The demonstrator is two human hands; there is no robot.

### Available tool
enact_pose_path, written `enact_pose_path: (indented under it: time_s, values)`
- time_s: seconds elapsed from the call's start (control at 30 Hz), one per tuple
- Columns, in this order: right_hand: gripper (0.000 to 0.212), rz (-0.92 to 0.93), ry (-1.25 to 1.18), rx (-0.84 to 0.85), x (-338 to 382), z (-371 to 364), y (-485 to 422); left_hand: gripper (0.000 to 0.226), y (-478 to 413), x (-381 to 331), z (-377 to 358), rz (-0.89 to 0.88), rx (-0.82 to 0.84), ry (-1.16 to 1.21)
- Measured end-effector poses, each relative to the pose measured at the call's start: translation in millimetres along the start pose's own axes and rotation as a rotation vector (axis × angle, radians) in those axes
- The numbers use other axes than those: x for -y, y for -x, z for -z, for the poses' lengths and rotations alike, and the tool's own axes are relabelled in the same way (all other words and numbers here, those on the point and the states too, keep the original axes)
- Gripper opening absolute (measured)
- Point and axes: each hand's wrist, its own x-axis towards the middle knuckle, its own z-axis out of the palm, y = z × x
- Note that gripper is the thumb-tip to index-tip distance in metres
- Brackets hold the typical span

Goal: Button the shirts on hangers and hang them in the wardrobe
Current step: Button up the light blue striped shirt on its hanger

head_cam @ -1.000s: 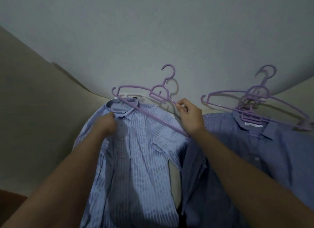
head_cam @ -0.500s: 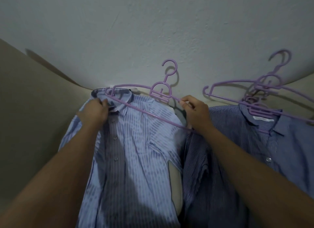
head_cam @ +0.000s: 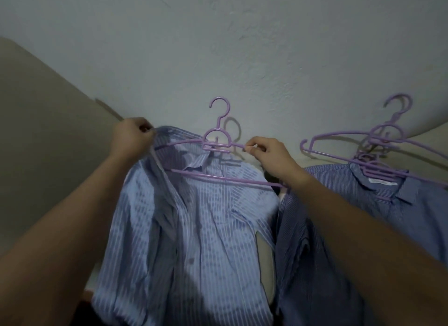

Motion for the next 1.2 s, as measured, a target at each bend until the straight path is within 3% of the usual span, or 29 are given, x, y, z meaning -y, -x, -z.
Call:
enact_pose_path:
  time_s: [0.2,0.37,0.47,0.57,0.77,0.87,1.0,1.2]
  values:
    - [0.012,0.084,0.055,0.036,44.9,-21.1,-9.1,0.013,16.8,-40.8,11.7,-0.283,0.062,0.074]
    - [0.012,0.070,-0.079,0.036,58.1,-30.4,-11.6,0.013,24.4,-63.3,16.2,-0.244,0.032,0.104]
    - [0.014,0.028,-0.159,0.029,59.1,-30.2,-8.8,0.039,23.2,-62.4,24.8,-0.291,0.175,-0.176]
    - [0.013,-0.009,-0.229,0.046,57.9,-32.1,-7.5,0.036,23.1,-59.2,29.1,-0.334,0.210,-0.457]
    - [0.016,-0.041,-0.335,0.071,52.3,-38.3,-9.0,0.032,17.8,-49.7,30.3,-0.308,0.217,-0.629]
    - [0.013,-0.066,-0.377,0.095,45.3,-43.4,-10.8,0.025,19.4,-37.4,29.0,-0.264,0.300,-0.583]
    - [0.022,-0.299,-0.461,0.228,41.2,-49.9,-22.5,0.021,22.4,-18.8,28.6,-0.357,0.259,-0.520]
    - [0.036,-0.610,-0.170,0.457,26.6,-74.1,-59.7,0.028,41.1,-16.9,26.2,-0.589,0.132,-0.593]
